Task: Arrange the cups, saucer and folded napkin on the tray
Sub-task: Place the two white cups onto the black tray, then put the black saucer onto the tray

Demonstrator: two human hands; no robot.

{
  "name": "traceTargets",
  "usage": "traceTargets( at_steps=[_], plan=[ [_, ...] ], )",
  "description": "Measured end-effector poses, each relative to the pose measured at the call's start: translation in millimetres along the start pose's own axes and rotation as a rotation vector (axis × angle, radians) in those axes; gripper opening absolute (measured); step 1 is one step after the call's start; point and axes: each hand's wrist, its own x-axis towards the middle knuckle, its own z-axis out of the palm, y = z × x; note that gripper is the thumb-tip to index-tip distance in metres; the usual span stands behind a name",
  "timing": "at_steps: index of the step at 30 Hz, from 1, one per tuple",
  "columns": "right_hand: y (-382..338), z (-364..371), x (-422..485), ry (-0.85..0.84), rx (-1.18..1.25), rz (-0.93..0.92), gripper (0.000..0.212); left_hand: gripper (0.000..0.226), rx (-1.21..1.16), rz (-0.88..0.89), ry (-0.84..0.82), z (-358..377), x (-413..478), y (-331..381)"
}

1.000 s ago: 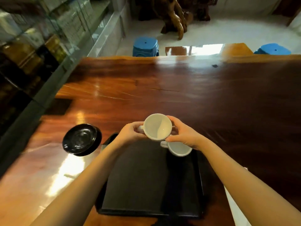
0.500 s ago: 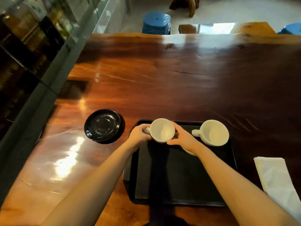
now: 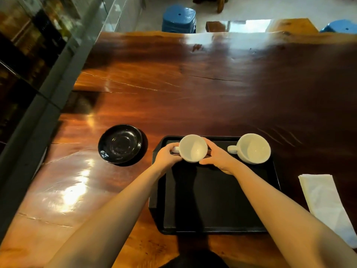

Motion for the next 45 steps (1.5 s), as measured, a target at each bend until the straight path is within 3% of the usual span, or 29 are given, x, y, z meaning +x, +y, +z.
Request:
traceTargets(
  at_steps=[6, 9, 12, 16, 26, 31, 36, 40, 45],
  plan=[
    [-35, -24, -2, -0.061, -0.4, 0.128, 0.089, 0.061, 0.211, 0.015, -0.027, -29, -4, 13],
    [-72, -46, -2, -0.135, -0.632, 0.226, 0.075, 0.053, 0.24, 0.021, -0.043, -59, -11, 25],
    [-111, -50, -1, -0.199, -0.71, 0.303, 0.062, 0.042, 0.388, 0.016, -0.042, -97, -24, 35],
    [-157, -26, 11, -0.268, -0.794, 0.324, 0.056, 0.052, 0.564, -0.042, -0.114, -145, -46, 42],
    [-227, 89, 64, -0.436, -0.995, 0.134, 0.048, 0.063, 0.339, -0.346, 0.006, -227, -80, 12],
    [-241, 128, 93, -0.469, -1.043, 0.05, 0.045, 0.06, 0.302, -0.375, 0.095, -248, -64, -14],
    [-233, 141, 121, -0.376, -1.19, -0.093, 0.045, 0.049, 0.256, -0.332, 0.21, -240, -41, -36],
    [-209, 146, 141, -0.349, -1.299, -0.096, 0.054, 0.059, 0.073, -0.374, 0.205, -222, -21, -54],
    [-184, 146, 152, -0.302, -1.192, -0.108, 0.056, 0.028, -0.169, -0.356, 0.246, -207, -10, -64]
  ],
)
